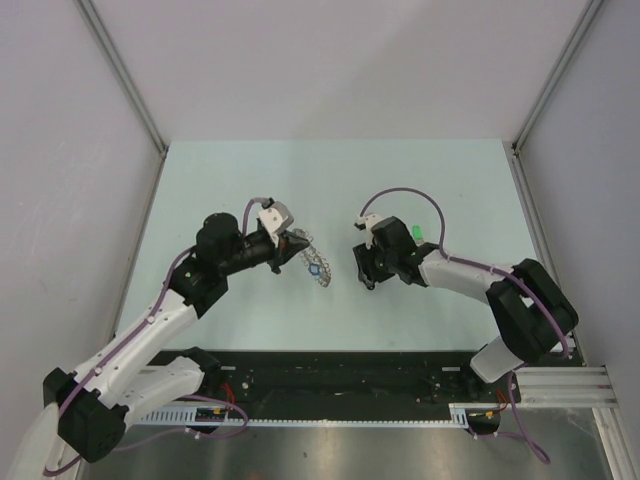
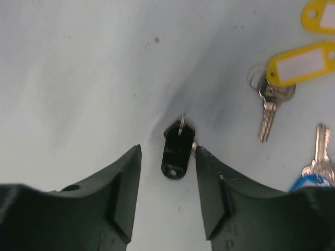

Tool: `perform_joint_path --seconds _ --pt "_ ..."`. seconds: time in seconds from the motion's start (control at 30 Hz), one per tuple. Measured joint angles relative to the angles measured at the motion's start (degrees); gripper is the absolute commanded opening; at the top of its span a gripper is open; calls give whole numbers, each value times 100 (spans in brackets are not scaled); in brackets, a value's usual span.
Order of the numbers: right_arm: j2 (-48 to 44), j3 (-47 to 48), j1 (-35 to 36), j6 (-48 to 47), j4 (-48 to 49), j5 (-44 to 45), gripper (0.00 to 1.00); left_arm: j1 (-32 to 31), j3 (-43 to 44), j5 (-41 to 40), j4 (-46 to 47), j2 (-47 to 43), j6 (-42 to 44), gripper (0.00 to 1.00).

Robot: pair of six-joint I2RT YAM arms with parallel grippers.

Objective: Put the keys on the keyring

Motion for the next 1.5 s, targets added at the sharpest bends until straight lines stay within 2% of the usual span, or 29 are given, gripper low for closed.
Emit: perform_joint_path --seconds 0.1,0.23,0.43,0.6,0.77,1.03,1.5 --pt "-170 378 -24 46 -702 42 58 0 0 -9 -9 -50 0 0" --pt "-76 1344 -37 39 -1692 144 60 26 0 -72 -35 -151 4 0" --pt "938 2876 -52 -7 -2863 212 59 44 2 -278 -208 -348 17 1" --pt "1840 3480 -107 -70 -3700 199 54 48 2 -415 -361 -564 105 0" --pt "2337 3847 -280 -175 -4210 44 49 55 2 -531 -476 -693 168 0" --pt "3023 4645 -597 -422 -4741 -398 45 59 2 -599 -616 -717 262 0" --pt "3340 4795 -643 -627 -5128 -903 28 59 2 -595 -638 -715 264 0"
